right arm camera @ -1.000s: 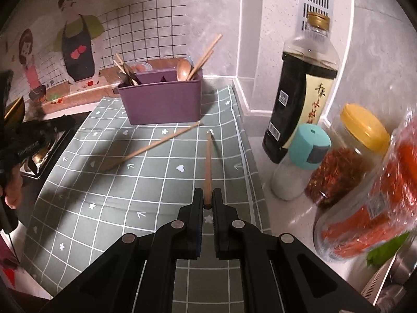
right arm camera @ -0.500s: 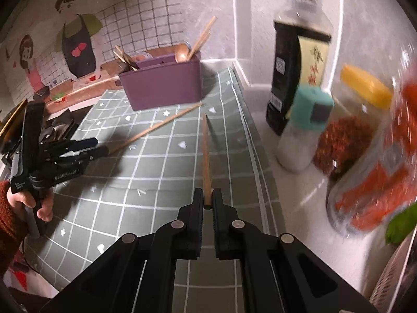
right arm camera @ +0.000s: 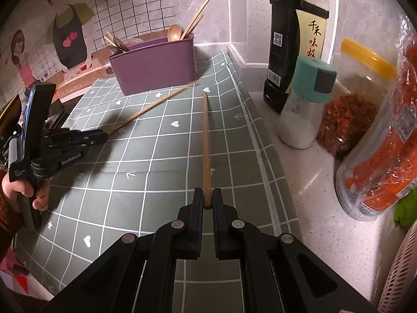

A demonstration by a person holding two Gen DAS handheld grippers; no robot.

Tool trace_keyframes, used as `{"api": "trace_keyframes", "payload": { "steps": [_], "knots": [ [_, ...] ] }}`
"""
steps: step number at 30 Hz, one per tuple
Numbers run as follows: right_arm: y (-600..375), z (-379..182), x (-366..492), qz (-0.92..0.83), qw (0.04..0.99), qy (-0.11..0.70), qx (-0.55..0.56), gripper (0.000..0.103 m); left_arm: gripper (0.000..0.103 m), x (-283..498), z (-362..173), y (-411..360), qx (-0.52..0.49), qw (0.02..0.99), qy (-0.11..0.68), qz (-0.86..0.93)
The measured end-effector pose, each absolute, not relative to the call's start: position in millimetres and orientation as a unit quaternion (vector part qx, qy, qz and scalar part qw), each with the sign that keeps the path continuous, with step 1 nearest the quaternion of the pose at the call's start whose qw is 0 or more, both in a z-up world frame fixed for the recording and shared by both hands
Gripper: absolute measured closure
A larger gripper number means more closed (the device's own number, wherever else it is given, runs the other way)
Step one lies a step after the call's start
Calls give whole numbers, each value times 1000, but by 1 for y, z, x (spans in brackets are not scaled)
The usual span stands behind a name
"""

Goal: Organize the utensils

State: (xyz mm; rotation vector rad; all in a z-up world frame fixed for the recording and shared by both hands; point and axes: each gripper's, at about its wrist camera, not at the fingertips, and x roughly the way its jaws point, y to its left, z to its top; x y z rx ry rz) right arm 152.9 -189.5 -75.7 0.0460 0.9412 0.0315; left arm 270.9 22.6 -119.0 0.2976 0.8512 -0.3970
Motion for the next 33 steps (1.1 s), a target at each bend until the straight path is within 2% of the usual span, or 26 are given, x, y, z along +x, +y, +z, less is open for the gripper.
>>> {"api": "trace_keyframes", "payload": {
  "steps": [5,8,15,17,20,23,25,26,33],
  "knots": [
    [-187,-75,153,21,892,451,15,97,96,247,-69,35,79,913,356,-182],
    [-188,-67,153,22,898,439,10,97,103,233,-36,42,57,928,323,-176],
    [-183,-31,160,31,915,401,-19,97,103,224,14,59,23,942,292,-165],
    [-180,-21,164,31,920,389,-32,97,103,222,11,61,38,943,295,-148],
    [-182,-14,172,39,920,389,-27,97,103,222,-9,72,0,928,335,-164],
    [-182,-14,173,46,919,391,-19,97,95,220,-40,69,-9,909,371,-190],
    [-180,-19,172,50,917,395,-19,97,83,218,-62,62,3,897,394,-203],
    [-180,-22,171,51,915,399,-19,97,80,217,-73,57,16,890,407,-204],
    [-183,-41,163,49,905,422,-5,97,80,212,-110,35,51,881,429,-193]
  ]
}}
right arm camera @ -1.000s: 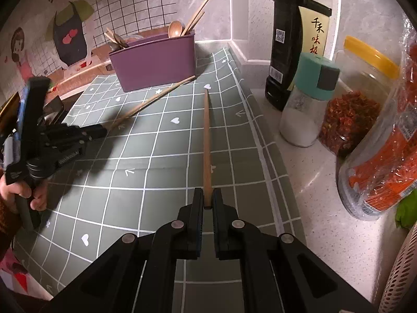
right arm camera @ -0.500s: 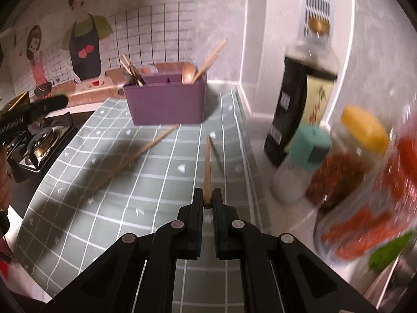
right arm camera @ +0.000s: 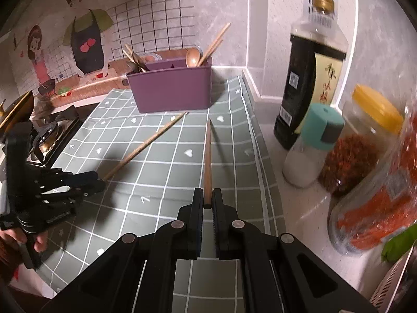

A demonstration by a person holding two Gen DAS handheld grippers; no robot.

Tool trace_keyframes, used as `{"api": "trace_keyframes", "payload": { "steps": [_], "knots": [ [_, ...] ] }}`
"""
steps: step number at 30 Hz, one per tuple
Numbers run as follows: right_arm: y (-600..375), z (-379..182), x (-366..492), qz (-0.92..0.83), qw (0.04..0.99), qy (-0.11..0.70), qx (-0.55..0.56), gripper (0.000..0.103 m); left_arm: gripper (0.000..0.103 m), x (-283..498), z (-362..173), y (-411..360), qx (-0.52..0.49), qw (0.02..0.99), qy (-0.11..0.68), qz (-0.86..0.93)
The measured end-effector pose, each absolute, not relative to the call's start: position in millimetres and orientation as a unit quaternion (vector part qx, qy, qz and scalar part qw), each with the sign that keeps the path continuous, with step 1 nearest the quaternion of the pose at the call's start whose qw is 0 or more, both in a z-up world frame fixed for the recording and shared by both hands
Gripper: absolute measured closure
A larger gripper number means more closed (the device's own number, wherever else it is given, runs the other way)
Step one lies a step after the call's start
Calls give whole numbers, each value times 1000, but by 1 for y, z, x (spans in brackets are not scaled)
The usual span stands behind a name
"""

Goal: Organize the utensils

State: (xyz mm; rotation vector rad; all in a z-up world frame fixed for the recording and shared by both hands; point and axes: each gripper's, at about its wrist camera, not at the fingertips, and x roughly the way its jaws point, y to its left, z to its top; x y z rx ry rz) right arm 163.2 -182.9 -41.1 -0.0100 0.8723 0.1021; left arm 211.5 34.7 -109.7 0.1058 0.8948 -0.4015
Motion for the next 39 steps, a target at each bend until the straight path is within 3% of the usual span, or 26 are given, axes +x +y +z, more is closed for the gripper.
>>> {"api": "trace_keyframes", "payload": {
  "steps": [11,15,21,39],
  "knots": [
    [-189,-48,160,48,903,428,4,97,81,221,-118,31,45,885,437,-158],
    [-190,-51,160,49,902,430,7,97,94,224,-119,33,40,886,438,-148],
    [-189,-52,159,51,901,431,5,97,97,223,-117,33,43,892,429,-133],
    [-175,29,172,63,931,356,-57,97,97,187,29,63,-2,939,317,-133]
  ]
}}
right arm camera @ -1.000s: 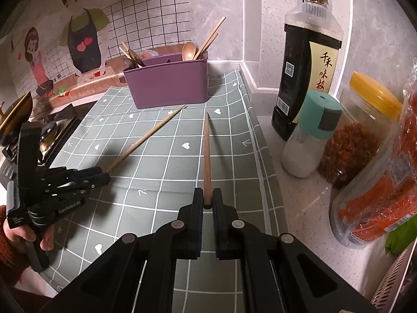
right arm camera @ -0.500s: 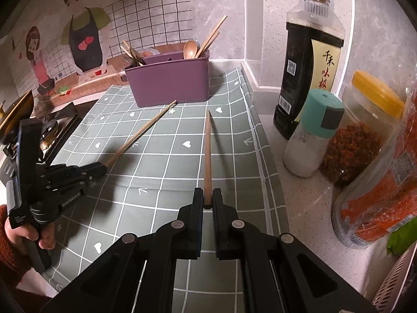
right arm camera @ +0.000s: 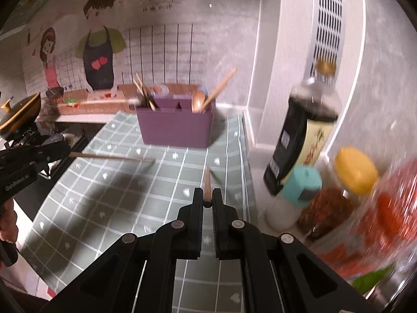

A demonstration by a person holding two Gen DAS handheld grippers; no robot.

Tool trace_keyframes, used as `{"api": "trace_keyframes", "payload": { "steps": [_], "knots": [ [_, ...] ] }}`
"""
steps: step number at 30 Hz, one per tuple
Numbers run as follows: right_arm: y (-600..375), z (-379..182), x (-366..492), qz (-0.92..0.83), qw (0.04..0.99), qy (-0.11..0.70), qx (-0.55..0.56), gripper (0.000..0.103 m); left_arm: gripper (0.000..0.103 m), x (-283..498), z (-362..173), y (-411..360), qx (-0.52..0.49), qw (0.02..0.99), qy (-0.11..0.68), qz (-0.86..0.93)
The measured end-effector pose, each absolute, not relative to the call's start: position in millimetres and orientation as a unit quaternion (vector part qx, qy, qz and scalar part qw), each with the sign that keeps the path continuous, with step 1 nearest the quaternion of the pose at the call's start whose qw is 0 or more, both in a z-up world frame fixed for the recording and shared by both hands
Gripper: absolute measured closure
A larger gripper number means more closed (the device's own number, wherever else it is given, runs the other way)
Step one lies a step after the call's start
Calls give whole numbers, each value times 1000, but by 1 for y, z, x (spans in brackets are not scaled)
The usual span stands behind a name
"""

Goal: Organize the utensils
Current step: 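Lift both chopsticks up over the purple caddy, then open both grippers over the purple caddy to drop the chopsticks inside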

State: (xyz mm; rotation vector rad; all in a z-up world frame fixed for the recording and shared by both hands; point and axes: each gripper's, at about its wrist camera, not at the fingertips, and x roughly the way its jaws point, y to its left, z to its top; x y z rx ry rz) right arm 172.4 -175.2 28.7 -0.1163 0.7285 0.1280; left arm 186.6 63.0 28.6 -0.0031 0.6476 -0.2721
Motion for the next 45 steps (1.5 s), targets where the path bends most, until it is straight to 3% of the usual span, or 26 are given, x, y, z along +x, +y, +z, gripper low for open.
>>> {"api": "trace_keyframes", "payload": {
  "steps": [14,26,31,37,45],
  "knots": [
    [-153,100,241,94,936,333,-73,97,98,232,104,76,-55,934,325,-138],
    [-138,240,273,127,951,272,-80,97,98,268,225,64,-38,951,273,-141],
    [-130,282,299,117,958,247,-84,97,98,308,260,62,-38,946,290,-137],
    [-128,297,340,108,965,230,-65,97,98,355,263,65,-52,944,303,-120],
    [-126,242,397,108,956,267,-57,97,98,410,204,63,-48,937,331,-101]
  ]
}}
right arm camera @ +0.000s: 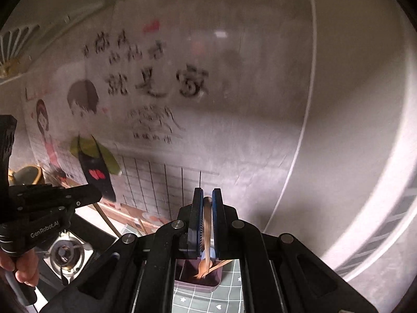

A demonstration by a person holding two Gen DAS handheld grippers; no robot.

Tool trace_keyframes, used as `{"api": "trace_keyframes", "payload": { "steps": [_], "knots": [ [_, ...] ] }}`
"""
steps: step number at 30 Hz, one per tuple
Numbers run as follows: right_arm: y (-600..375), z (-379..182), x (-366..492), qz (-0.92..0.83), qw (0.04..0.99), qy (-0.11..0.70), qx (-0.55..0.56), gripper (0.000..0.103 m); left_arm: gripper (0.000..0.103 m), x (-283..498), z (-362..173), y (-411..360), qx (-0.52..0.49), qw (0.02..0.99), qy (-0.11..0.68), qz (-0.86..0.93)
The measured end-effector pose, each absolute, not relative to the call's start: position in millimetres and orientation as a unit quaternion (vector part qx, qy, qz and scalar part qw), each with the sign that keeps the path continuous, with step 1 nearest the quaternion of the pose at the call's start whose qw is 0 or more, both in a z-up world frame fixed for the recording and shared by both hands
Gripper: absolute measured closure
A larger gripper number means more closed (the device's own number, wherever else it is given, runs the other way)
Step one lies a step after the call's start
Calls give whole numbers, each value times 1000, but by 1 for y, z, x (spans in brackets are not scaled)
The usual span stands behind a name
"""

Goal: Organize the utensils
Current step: 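Open both grippers over the purple caddy to drop the chopsticks inside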

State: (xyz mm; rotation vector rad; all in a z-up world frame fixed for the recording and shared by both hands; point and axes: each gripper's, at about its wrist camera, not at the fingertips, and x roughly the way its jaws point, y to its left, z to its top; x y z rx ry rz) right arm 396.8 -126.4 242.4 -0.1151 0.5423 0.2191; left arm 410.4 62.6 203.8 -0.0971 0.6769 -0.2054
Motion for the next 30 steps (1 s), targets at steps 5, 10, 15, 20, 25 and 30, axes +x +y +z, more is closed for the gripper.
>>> {"api": "trace_keyframes", "payload": {
  "steps": [5,10,15,20,25,30],
  "knots": [
    [-124,197,429,101,946,304,-52,97,97,439,168,60,-41,929,355,-93],
    [-126,158,452,101,935,339,-33,97,97,460,138,55,-36,920,379,-93],
    [-129,120,468,107,918,381,-22,97,97,476,110,54,-48,908,406,-95],
    [-131,100,476,108,911,397,-19,97,96,486,89,53,-58,896,428,-99],
    [-132,89,480,102,913,394,-22,97,95,491,75,49,-71,890,437,-108],
    [-137,89,477,124,909,398,1,94,94,495,73,50,-96,888,435,-119]
  ]
}}
